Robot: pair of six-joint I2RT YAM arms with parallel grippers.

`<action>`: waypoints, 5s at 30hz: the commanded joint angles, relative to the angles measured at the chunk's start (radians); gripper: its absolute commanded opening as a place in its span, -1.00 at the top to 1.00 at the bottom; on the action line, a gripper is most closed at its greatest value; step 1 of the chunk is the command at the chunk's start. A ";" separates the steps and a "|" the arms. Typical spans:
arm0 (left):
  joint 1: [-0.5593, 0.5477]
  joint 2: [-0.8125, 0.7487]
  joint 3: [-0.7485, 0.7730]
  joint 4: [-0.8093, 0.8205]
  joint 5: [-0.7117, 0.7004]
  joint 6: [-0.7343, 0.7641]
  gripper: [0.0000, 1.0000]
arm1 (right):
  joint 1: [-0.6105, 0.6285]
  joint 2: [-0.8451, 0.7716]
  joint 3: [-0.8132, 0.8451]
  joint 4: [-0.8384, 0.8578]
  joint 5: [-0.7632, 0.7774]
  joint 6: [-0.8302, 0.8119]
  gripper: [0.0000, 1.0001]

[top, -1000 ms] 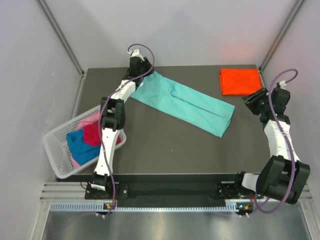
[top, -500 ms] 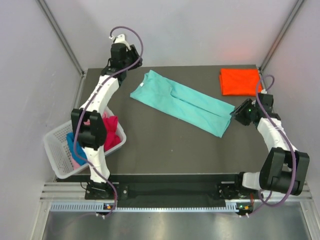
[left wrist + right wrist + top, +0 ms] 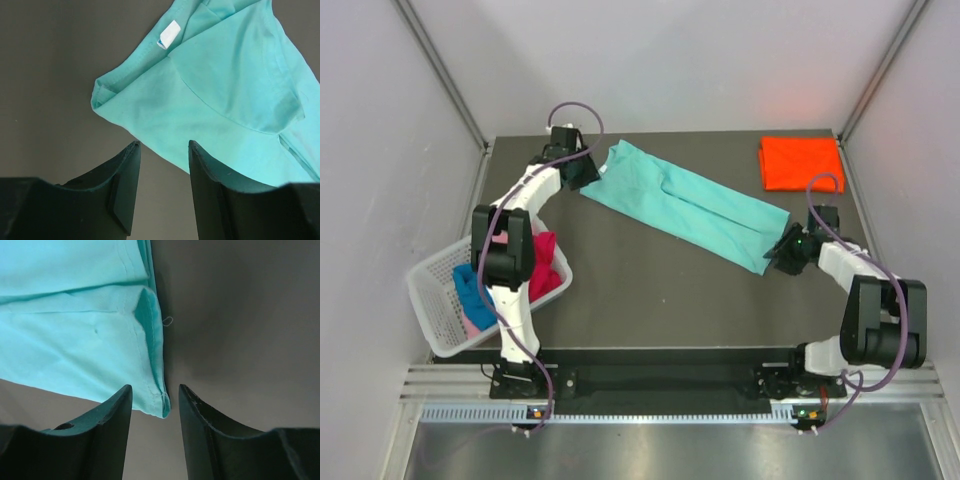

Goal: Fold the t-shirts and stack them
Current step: Fold the tshirt

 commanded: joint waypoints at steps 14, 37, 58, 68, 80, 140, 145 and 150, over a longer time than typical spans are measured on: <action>0.021 0.040 -0.077 0.089 0.026 -0.029 0.02 | 0.069 -0.002 -0.082 0.103 0.071 0.066 0.27; 0.021 0.136 -0.062 0.160 0.024 -0.037 0.63 | 0.118 -0.118 -0.135 0.069 0.073 0.065 1.00; 0.019 0.089 -0.094 0.140 0.066 0.035 0.95 | 0.654 -0.505 -0.341 -0.097 0.366 0.497 0.81; 0.021 0.205 0.078 0.145 0.089 0.058 1.00 | 0.671 -0.496 -0.132 -0.238 0.435 0.347 0.41; 0.032 0.339 0.308 0.162 0.059 0.051 1.00 | 0.396 -0.248 0.101 -0.178 0.269 -0.039 0.52; -0.820 -0.352 -0.744 0.479 -0.276 -0.583 0.12 | 0.184 -0.040 0.170 -0.155 0.265 -0.090 0.78; -0.881 -0.325 -0.743 0.497 -0.313 -0.597 0.08 | 0.182 -0.097 0.182 -0.172 0.243 -0.092 0.74; -0.904 -0.269 -0.733 0.566 -0.293 -0.613 0.06 | 0.182 -0.135 0.184 -0.175 0.237 -0.095 0.73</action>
